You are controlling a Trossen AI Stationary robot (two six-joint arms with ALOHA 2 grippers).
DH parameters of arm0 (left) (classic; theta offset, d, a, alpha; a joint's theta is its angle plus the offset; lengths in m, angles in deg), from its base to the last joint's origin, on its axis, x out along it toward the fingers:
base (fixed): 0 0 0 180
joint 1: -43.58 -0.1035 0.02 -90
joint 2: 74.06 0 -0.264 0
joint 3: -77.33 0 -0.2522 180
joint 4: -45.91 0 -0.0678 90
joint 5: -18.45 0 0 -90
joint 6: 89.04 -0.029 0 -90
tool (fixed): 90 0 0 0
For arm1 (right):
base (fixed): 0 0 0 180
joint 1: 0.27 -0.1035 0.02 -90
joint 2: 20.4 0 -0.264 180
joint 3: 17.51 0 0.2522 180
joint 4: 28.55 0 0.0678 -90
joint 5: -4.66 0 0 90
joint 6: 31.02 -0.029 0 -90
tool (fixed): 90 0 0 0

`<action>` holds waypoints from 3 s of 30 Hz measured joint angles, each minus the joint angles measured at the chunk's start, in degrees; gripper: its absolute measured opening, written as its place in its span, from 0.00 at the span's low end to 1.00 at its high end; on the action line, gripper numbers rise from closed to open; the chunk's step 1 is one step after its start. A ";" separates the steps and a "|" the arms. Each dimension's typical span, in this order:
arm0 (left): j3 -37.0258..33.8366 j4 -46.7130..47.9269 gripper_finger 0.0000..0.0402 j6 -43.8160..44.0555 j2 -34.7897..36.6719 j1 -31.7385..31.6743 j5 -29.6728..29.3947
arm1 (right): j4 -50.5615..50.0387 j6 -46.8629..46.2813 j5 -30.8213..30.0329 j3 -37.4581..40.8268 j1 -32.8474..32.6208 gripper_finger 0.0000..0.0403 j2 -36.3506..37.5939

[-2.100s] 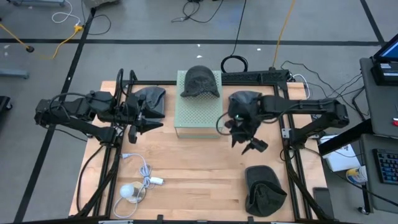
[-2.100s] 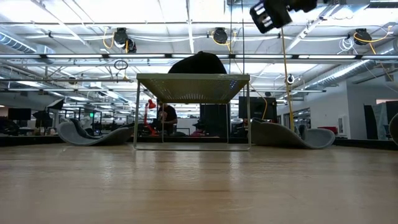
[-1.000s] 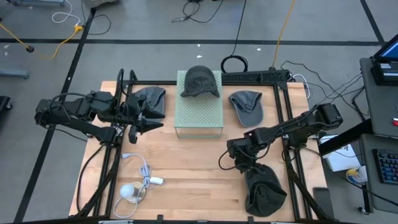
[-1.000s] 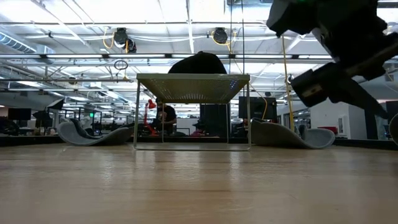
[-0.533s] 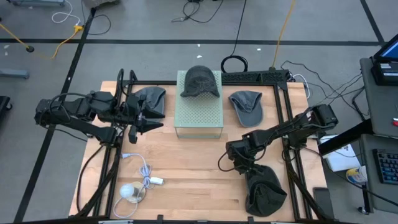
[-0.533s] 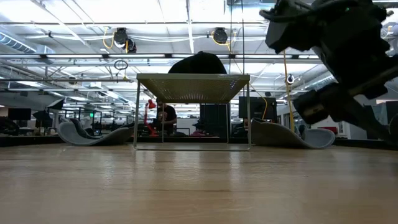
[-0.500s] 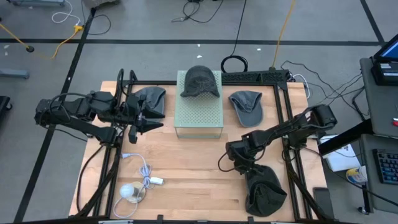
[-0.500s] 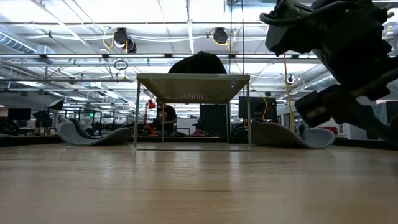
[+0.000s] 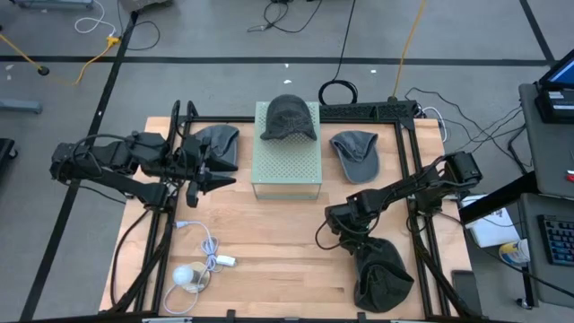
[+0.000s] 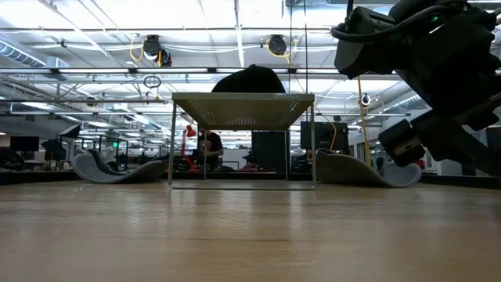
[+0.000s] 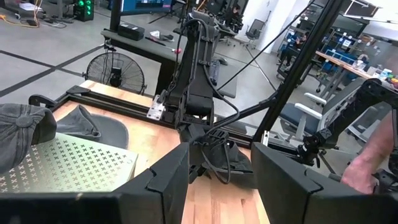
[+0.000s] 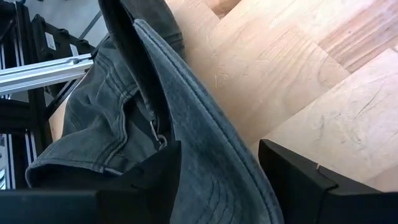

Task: Pick & Place hat
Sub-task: Stack the black cap on top of the black cap on the shelf

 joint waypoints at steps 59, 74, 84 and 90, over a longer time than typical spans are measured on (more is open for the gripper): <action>0.00 0.29 0.44 -1.83 -0.02 -0.04 -4.73 | -7.81 -15.34 -7.64 -0.07 2.01 0.01 16.94; 0.00 0.26 0.44 -1.59 -0.02 -0.04 -7.48 | -5.01 -34.06 -26.51 -0.07 2.01 0.01 32.08; 0.00 0.26 0.44 -0.76 -0.02 -0.04 -7.50 | 3.74 -39.47 -39.09 -0.04 2.01 0.01 35.99; 0.00 0.26 0.44 -0.35 -0.02 -0.04 -7.50 | 13.17 -39.21 -43.58 -0.04 2.01 0.01 36.17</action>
